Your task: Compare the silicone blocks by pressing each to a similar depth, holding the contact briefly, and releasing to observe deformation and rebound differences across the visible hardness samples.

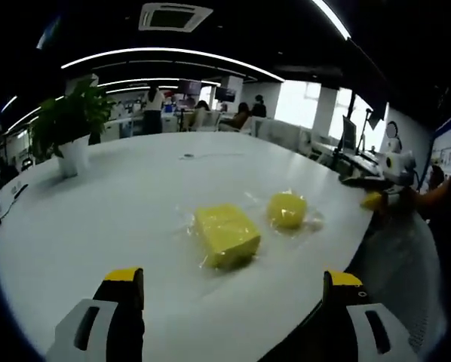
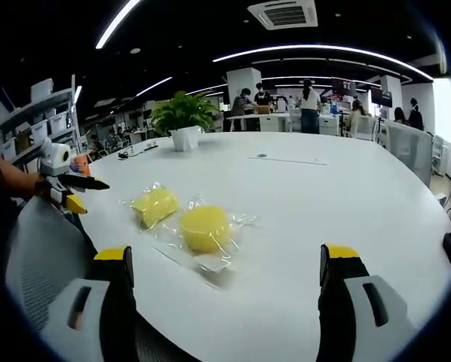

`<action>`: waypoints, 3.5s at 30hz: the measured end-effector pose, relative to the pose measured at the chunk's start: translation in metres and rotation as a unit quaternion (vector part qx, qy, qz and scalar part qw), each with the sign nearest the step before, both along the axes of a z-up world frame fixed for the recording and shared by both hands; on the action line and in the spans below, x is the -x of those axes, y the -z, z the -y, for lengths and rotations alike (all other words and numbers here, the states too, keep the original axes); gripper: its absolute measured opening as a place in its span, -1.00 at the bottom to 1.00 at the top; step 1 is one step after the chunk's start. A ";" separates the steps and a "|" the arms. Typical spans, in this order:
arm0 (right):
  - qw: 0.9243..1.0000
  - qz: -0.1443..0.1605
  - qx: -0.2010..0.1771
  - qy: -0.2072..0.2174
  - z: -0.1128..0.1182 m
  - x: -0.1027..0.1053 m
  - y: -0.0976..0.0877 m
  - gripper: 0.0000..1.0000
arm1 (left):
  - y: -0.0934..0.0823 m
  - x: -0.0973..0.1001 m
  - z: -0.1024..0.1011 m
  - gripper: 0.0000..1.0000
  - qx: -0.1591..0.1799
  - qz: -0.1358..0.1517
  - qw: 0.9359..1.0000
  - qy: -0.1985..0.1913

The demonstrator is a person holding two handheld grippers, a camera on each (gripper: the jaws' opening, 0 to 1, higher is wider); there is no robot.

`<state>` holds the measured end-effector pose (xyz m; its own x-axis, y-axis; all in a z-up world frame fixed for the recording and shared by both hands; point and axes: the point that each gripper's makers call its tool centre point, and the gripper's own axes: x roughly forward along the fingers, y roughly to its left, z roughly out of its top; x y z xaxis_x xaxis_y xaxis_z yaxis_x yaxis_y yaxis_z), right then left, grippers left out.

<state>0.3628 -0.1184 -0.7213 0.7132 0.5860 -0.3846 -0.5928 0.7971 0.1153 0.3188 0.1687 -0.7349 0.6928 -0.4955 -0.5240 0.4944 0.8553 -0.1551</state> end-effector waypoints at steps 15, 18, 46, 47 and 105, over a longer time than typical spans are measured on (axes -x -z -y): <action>1.000 -0.001 -0.010 0.010 0.003 -0.001 -0.002 0.93 | -0.024 -0.040 0.011 1.00 0.024 -0.009 1.000 -0.008; 1.000 -0.002 -0.011 0.010 0.002 -0.001 -0.001 0.93 | -0.030 -0.046 0.020 1.00 0.030 -0.007 1.000 0.000; 1.000 -0.003 -0.016 0.015 0.003 0.000 -0.002 0.93 | -0.039 -0.105 0.094 1.00 0.064 -0.020 0.997 0.025; 1.000 -0.002 -0.016 0.015 0.003 0.000 -0.002 0.93 | -0.038 -0.107 0.095 1.00 0.063 -0.022 0.997 0.027; 1.000 -0.015 -0.013 0.022 0.004 -0.003 0.002 0.93 | 0.055 -0.164 0.148 -0.43 0.171 -0.267 0.944 -0.092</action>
<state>0.3662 -0.1228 -0.7237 0.7273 0.5641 -0.3910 -0.5528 0.8191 0.1534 0.4828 0.0204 -0.7903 0.4667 -0.5954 -0.6540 0.1155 0.7741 -0.6224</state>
